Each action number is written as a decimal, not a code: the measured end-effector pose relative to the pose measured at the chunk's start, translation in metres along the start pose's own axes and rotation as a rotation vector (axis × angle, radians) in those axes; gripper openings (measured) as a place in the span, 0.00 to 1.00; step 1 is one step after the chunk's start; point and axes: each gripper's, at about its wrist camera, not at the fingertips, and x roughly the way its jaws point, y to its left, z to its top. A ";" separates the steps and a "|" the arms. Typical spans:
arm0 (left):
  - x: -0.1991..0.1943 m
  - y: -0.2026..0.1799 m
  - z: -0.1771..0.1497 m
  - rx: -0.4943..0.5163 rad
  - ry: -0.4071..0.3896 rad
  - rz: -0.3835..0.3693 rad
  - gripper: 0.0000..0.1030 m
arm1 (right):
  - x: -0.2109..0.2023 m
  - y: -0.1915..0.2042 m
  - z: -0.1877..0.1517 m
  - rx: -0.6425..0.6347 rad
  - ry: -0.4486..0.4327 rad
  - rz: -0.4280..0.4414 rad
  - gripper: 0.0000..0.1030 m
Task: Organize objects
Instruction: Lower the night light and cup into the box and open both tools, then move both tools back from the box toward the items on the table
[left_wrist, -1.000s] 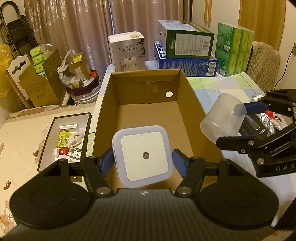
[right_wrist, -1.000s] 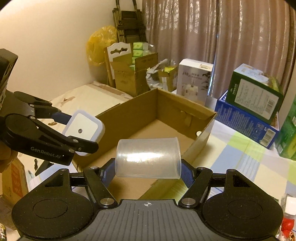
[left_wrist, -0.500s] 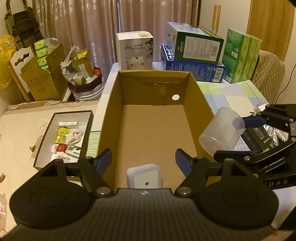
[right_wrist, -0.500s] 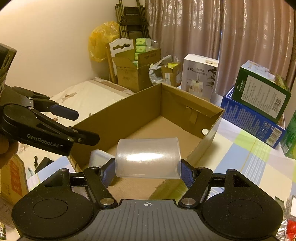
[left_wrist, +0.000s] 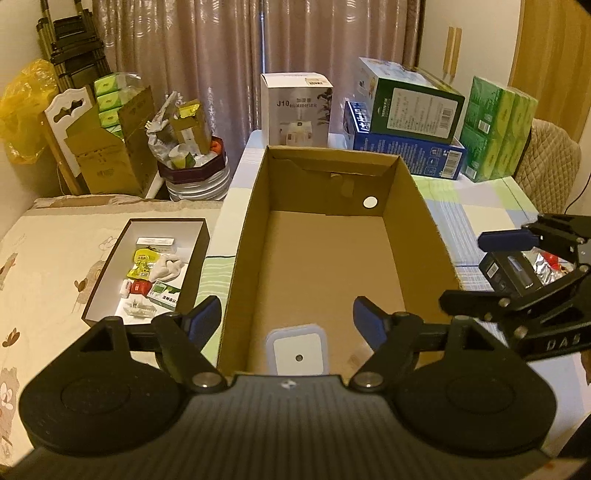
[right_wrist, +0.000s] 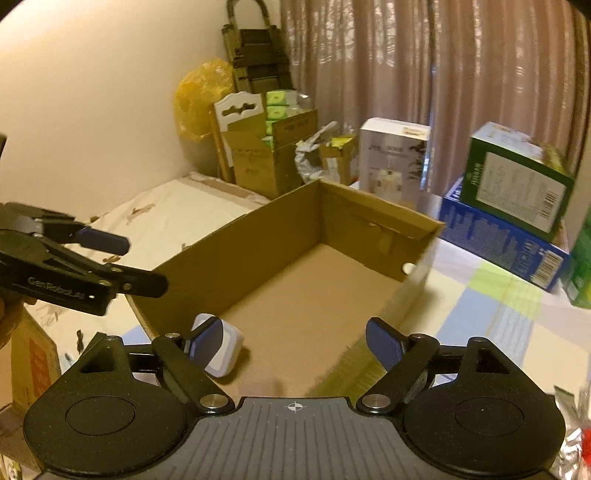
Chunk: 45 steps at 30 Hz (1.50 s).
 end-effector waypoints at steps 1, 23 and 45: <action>-0.003 -0.001 -0.002 -0.002 -0.003 0.000 0.74 | -0.006 -0.003 -0.003 0.014 -0.001 -0.010 0.79; -0.076 -0.135 -0.013 0.072 -0.117 -0.209 0.97 | -0.210 -0.057 -0.108 0.352 -0.100 -0.364 0.80; -0.077 -0.276 -0.038 0.187 -0.109 -0.339 0.99 | -0.326 -0.100 -0.188 0.493 -0.142 -0.553 0.79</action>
